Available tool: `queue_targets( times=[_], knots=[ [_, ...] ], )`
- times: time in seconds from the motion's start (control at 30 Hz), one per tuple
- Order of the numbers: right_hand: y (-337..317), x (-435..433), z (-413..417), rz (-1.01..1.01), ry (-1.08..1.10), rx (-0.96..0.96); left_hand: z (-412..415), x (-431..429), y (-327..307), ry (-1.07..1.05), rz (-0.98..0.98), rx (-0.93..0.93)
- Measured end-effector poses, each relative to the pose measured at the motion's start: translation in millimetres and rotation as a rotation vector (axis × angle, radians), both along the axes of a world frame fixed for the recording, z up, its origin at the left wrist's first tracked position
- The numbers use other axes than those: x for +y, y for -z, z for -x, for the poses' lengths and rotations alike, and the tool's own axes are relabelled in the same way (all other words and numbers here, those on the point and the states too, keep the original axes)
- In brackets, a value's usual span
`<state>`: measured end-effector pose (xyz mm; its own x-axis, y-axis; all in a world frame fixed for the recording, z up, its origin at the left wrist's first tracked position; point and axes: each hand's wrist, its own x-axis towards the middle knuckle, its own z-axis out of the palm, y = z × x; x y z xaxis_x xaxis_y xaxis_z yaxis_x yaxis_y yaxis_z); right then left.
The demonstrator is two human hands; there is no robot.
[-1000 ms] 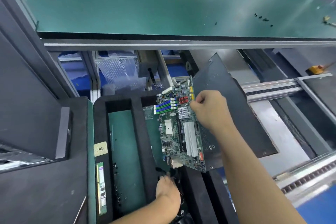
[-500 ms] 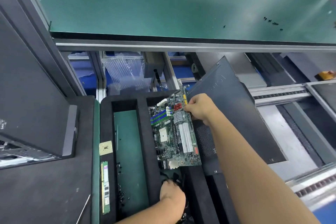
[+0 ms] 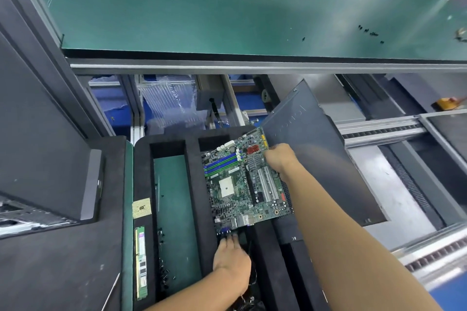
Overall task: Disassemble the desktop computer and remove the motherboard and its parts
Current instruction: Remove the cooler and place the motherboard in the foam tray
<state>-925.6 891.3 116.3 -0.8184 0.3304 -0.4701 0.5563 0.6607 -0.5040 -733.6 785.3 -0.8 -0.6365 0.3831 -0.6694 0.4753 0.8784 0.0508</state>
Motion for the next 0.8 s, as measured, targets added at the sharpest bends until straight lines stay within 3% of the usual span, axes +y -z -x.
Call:
queue_targets(
  times=[0.2, 0.4, 0.53, 0.7, 0.8],
  knots=[
    [-3, -6, -11, -0.009, -0.073, -0.010, -4, -5, -15, -0.104, -0.203, -0.019],
    [-13, -24, -41, -0.214, -0.135, 0.111, 2, -33, -28, -0.308, -0.412, 0.085],
    [-15, -43, -76, -0.043, -0.122, 0.230, 0, -53, -38, -0.525, -0.576, 0.189],
    [-22, -77, -119, 0.412, -0.070, 0.144, 1, -98, -56, -1.004, -0.762, 0.006],
    [-19, -106, -149, 0.472, -0.137, 0.107, -5, -125, -67, -1.193, -1.090, -0.171]
  ],
)
